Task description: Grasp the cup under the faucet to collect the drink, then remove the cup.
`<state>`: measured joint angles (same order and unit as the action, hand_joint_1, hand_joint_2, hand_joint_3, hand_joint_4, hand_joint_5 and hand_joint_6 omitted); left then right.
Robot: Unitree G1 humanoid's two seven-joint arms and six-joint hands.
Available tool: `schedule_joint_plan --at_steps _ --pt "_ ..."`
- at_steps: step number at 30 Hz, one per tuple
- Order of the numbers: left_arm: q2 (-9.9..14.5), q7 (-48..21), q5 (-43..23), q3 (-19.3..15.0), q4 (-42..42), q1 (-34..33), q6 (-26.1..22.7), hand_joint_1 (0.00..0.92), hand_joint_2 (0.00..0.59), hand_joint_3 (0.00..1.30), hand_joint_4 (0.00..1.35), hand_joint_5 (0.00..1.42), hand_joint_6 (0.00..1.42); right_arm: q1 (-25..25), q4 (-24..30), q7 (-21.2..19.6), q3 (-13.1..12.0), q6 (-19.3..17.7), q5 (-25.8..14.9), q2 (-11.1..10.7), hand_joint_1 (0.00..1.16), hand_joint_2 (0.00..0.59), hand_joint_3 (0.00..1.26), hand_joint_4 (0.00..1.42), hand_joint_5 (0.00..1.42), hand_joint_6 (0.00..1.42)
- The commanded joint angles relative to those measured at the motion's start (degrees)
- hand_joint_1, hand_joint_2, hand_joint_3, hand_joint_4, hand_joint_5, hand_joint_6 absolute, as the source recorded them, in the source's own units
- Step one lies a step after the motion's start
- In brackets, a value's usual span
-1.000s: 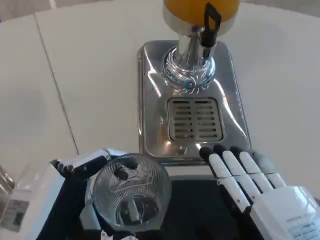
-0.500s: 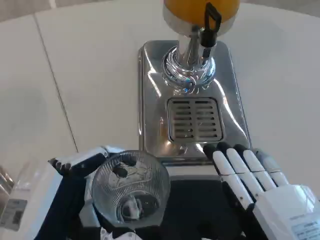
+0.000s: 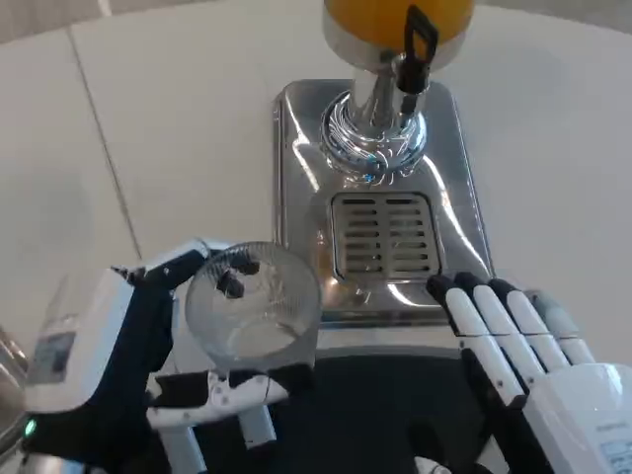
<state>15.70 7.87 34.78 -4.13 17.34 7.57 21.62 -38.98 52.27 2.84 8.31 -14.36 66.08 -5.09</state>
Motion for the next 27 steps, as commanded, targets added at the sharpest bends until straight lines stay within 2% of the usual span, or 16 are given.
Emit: schedule_joint_plan --at_steps 1,9,17,27 --pt "-0.83 2.14 2.69 2.71 -4.29 -5.72 -1.28 0.637 0.0 1.18 1.22 1.42 1.42 -0.97 1.09 -0.47 0.04 -0.02 0.07 0.21 0.27 0.536 0.0 0.0 0.0 0.0" --pt "-2.02 5.04 5.84 7.42 -11.85 -13.74 -3.25 0.637 0.0 1.18 1.21 1.42 1.42 -1.13 1.08 -0.4 -1.01 0.21 -0.69 0.19 0.28 0.537 0.0 0.0 0.0 0.0" --pt "-3.61 7.2 7.37 11.33 -17.78 -21.77 -5.44 0.637 0.0 1.18 1.21 1.42 1.42 -1.08 0.84 -0.05 -0.38 0.22 -0.4 0.57 0.28 0.536 0.0 0.0 0.0 0.0" --pt "-4.36 11.44 10.22 16.06 -31.98 -34.43 -8.44 0.637 0.0 1.18 1.21 1.42 1.42 -0.79 0.36 0.5 -0.01 0.4 -0.43 0.41 0.29 0.53 0.0 0.0 0.0 0.0"
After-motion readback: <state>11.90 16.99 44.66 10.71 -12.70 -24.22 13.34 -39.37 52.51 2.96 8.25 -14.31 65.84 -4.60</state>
